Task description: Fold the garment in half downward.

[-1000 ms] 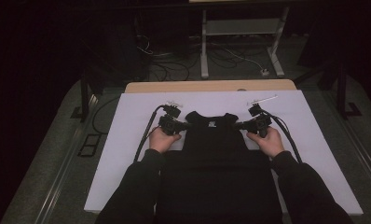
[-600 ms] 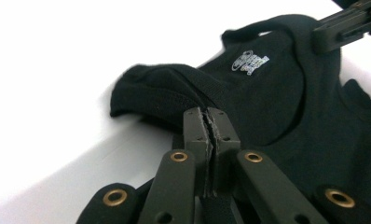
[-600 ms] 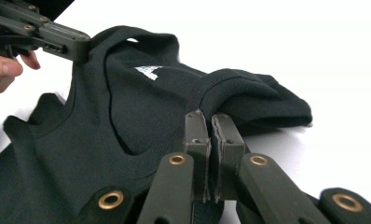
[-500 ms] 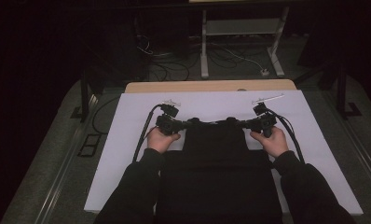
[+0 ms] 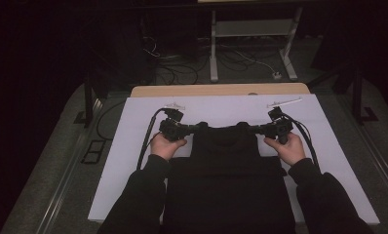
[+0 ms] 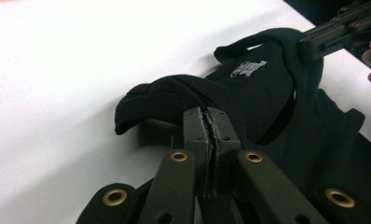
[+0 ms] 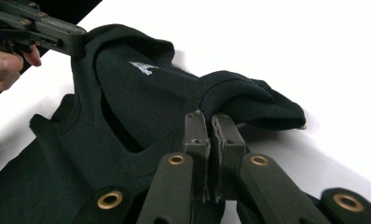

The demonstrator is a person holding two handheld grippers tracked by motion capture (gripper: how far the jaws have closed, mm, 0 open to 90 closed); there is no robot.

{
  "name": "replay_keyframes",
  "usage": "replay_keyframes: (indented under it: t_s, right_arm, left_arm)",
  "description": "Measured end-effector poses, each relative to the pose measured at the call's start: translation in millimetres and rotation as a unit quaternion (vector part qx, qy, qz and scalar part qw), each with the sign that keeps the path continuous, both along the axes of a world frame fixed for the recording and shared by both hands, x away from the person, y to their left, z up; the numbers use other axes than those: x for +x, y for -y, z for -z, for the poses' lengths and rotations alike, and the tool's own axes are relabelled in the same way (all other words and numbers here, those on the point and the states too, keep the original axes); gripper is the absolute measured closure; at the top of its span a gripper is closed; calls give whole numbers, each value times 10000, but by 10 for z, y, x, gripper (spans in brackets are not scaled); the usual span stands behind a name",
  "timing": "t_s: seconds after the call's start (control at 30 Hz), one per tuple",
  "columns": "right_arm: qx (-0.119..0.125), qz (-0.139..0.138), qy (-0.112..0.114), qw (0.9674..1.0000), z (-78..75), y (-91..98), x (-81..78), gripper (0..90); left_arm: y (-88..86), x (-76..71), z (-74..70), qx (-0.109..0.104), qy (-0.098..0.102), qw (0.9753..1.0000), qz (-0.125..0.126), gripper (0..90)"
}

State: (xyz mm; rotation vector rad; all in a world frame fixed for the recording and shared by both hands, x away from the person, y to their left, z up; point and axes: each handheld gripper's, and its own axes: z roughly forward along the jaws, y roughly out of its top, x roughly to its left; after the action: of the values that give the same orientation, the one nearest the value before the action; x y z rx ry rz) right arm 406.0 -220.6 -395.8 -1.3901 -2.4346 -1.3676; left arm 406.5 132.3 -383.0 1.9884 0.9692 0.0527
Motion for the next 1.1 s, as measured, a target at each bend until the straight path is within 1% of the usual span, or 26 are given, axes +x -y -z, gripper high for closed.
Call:
replay_keyframes:
  t_s: [0.07, 0.2, 0.37, 0.53, 0.7, 0.83, 0.9, 1.1]
  right_arm:
    - [21, -17, 6, 10000, -25, 5, -24, 846]
    - [39, -80, 41, 10000, -67, 8, -73, 845]
    - [67, -64, 100, 9999, -113, 26, -133, 842]
    - [86, -79, 87, 9999, -133, 28, -183, 843]
    - [122, -112, 114, 9998, -170, 42, -239, 842]
    - [114, -130, 117, 9998, -176, 49, -278, 842]
    - [131, -141, 78, 9998, -172, 49, -289, 842]
    - [124, -168, 78, 9998, -177, 40, -337, 842]
  left_arm:
    - [0, -27, -28, -14, 30, 10000, 14, 867]
    - [-13, -56, -52, -34, 12, 10000, 41, 866]
    - [-37, -96, -86, -110, -29, 9999, 53, 866]
    - [-45, -134, -120, -127, 1, 9999, 99, 866]
    - [-63, -169, -126, -176, -20, 9998, 98, 865]
    - [-76, -196, -114, -255, -105, 9995, 129, 866]
    - [-79, -204, -113, -251, -114, 9995, 136, 865]
    - [-90, -267, -121, -248, -118, 9995, 159, 865]
